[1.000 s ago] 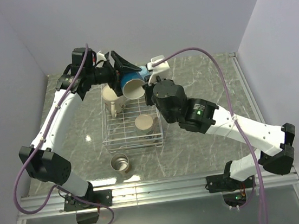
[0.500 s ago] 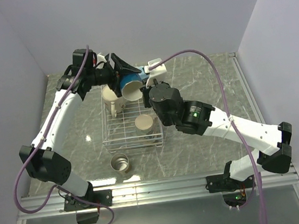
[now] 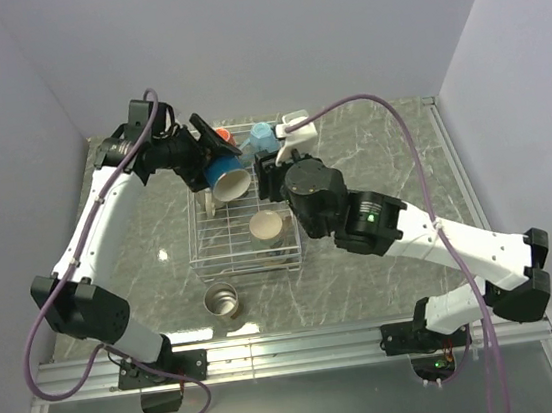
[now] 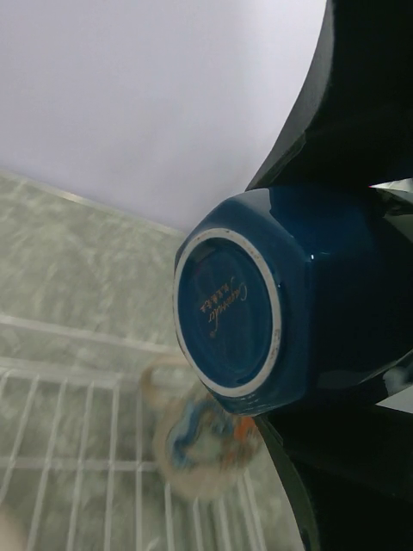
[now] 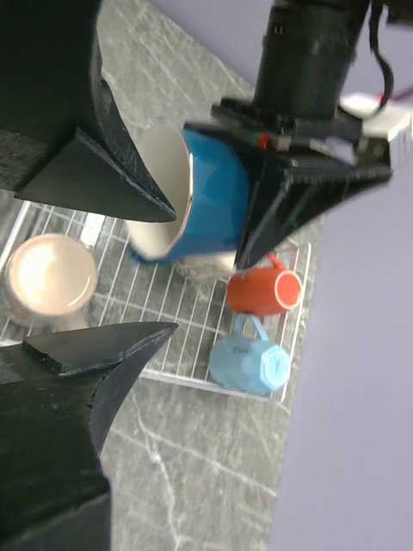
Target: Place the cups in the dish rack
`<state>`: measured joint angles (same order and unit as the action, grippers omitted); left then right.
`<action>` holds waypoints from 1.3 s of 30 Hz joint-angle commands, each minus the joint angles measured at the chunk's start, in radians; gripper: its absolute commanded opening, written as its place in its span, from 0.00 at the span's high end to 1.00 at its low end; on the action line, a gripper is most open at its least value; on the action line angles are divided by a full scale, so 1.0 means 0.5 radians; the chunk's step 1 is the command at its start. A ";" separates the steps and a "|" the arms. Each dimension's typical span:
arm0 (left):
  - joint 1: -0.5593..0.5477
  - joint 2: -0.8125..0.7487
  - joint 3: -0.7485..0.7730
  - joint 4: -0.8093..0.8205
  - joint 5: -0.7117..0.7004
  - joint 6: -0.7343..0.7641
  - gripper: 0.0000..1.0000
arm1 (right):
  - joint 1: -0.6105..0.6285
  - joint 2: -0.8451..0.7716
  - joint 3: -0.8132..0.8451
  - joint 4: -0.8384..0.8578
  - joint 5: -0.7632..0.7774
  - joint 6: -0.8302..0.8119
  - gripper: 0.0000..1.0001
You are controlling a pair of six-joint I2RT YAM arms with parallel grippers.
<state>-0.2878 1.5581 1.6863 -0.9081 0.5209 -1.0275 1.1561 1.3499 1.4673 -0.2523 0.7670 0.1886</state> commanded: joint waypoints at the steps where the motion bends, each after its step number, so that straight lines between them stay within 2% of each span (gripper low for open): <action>1: 0.005 -0.235 0.008 0.061 -0.296 0.205 1.00 | 0.001 -0.171 -0.026 -0.035 0.123 0.028 0.43; 2: 0.005 -0.266 -0.052 0.137 -0.436 0.235 1.00 | 0.001 -0.190 -0.032 -0.066 0.129 0.049 0.43; 4: 0.002 -0.388 -0.154 0.278 -0.526 0.327 1.00 | -0.005 -0.242 -0.048 -0.158 0.138 0.074 0.43; 5: -0.010 -0.444 -0.221 0.467 -0.566 0.370 1.00 | -0.008 -0.254 -0.051 -0.194 0.138 0.107 0.43; 7: -0.053 -0.594 -0.418 0.619 -0.780 0.478 1.00 | -0.005 -0.285 -0.054 -0.320 0.144 0.141 0.43; 11: -0.111 -0.772 -0.743 0.959 -0.974 0.674 1.00 | -0.005 -0.322 -0.051 -0.547 0.169 0.276 0.43; 12: -0.133 -0.830 -0.880 1.133 -0.996 0.750 1.00 | 0.001 -0.334 -0.051 -0.633 0.172 0.300 0.43; 15: -0.243 -0.864 -1.038 1.380 -1.127 0.904 1.00 | -0.005 -0.371 -0.048 -0.789 0.178 0.393 0.43; 19: -0.412 -0.742 -1.023 1.723 -1.287 1.128 1.00 | -0.002 -0.417 -0.060 -0.961 0.224 0.506 0.43; 22: -0.449 -0.573 -0.961 1.801 -1.342 1.260 1.00 | -0.005 -0.475 -0.103 -1.072 0.264 0.610 0.43; 24: -0.458 -0.469 -0.952 1.981 -1.339 1.346 1.00 | -0.002 -0.521 -0.143 -1.176 0.285 0.718 0.44; 30: -0.507 -0.334 -1.203 2.649 -1.303 1.496 1.00 | -0.005 -0.684 -0.320 -1.409 0.313 1.028 0.44; 35: -0.572 -0.159 -1.249 2.917 -1.214 1.610 1.00 | -0.002 -0.764 -0.459 -1.523 0.310 1.239 0.45; 39: -0.636 -0.070 -1.375 3.270 -1.214 1.726 1.00 | -0.002 -0.773 -0.505 -1.621 0.334 1.347 0.45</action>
<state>-0.5812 1.5269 1.0210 0.4122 -0.1097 -0.2409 1.1557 0.9783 1.2255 -1.0092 0.8852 0.7650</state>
